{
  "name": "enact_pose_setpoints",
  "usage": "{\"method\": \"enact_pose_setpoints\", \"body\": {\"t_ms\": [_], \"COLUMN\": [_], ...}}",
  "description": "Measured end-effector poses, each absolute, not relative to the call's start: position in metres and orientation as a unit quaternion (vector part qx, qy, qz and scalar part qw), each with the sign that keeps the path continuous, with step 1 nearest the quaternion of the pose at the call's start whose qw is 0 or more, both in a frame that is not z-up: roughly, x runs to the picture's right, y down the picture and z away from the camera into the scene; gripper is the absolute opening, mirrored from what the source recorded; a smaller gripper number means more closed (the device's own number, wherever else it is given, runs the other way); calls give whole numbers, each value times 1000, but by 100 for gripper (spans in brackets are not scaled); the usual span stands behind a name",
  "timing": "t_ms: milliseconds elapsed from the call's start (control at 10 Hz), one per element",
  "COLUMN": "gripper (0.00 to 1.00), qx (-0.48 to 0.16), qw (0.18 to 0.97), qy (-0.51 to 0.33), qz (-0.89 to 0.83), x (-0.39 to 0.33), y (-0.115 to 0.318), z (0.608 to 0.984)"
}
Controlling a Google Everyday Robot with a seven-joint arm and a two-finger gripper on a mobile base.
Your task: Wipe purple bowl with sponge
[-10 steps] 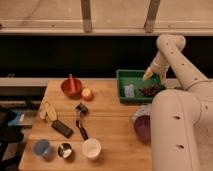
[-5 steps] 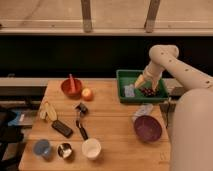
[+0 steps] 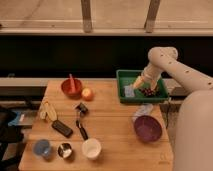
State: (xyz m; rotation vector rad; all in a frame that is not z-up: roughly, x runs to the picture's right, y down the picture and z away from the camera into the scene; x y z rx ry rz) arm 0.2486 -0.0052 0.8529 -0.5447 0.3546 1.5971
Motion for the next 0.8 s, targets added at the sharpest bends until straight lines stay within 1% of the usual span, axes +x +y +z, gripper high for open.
{"method": "enact_pose_setpoints", "body": {"t_ms": [300, 800], "gripper": [70, 70], "qx": [-245, -239], "qw": [666, 681], "qy": [143, 136], "qz": [690, 678], "x": [219, 209], "y": [-2, 4], "z": [868, 893]}}
